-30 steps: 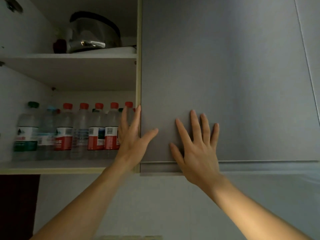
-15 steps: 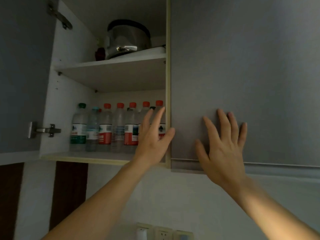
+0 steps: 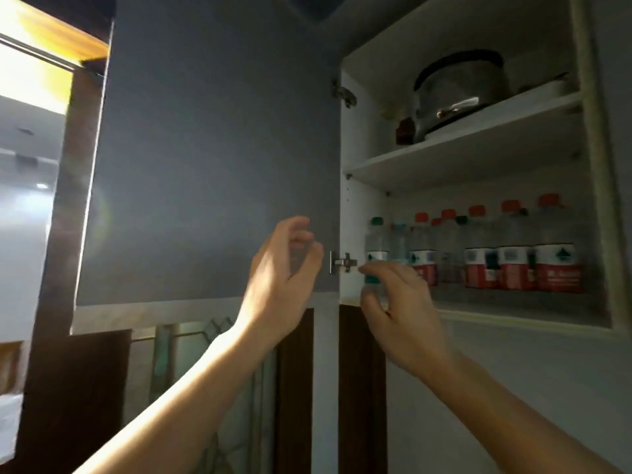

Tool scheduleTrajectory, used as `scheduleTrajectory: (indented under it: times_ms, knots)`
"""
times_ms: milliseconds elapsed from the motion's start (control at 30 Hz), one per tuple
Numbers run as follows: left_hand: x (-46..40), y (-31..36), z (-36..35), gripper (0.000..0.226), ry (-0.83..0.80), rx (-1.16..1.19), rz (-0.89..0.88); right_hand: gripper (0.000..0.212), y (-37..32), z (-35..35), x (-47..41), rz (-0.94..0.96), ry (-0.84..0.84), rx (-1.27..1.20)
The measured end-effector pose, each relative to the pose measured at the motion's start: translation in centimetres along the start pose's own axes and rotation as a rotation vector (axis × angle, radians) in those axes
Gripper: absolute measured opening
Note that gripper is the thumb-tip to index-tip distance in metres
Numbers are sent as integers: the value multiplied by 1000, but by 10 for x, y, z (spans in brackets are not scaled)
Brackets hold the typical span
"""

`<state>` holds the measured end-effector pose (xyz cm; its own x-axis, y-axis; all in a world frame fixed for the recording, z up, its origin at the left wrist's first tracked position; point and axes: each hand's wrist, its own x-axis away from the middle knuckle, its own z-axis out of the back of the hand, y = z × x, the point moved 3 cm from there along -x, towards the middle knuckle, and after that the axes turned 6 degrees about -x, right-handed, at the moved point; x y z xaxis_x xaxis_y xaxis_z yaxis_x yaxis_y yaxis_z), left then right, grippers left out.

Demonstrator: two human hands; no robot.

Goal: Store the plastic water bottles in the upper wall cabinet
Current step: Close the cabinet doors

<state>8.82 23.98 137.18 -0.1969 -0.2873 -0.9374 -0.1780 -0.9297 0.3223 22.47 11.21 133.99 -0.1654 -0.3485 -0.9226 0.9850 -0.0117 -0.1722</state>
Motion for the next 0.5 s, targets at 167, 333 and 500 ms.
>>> scheduleTrajectory:
  times_ms: [167, 333, 500]
  knots:
    - [-10, -31, 100, 39, 225, -270, -126, 52, -79, -100, -36, -2, -89, -167]
    - [-19, -66, 169, 52, 360, -609, -88, 68, -132, -175, -58, -99, -177, -292]
    - [-26, -102, 191, 69, 237, -343, 115, 69, -148, -202, -60, -128, -261, -260]
